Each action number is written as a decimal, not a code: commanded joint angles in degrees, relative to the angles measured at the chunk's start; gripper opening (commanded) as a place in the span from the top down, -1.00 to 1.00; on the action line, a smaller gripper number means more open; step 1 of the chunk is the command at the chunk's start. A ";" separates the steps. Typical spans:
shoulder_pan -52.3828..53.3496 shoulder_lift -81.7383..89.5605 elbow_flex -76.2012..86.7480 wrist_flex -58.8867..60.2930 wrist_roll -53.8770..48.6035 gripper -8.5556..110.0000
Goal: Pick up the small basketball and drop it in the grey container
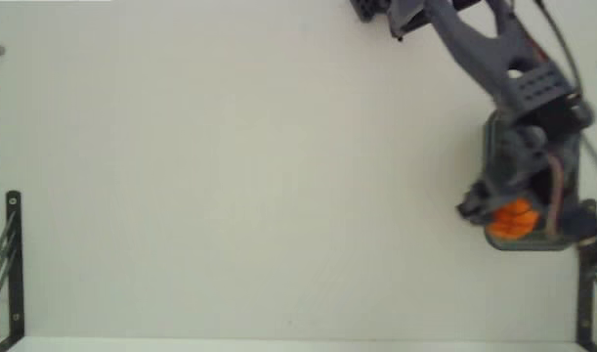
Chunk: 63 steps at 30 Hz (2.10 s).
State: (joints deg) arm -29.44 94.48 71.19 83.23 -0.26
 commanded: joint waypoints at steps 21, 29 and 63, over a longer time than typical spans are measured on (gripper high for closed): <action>-7.96 -1.38 -5.29 -1.53 0.26 -1.00; -7.96 -1.38 -5.29 -1.53 0.26 -1.00; -7.96 -1.38 -5.29 -1.53 0.26 -1.00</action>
State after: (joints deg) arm -36.30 92.11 67.76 82.18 -0.26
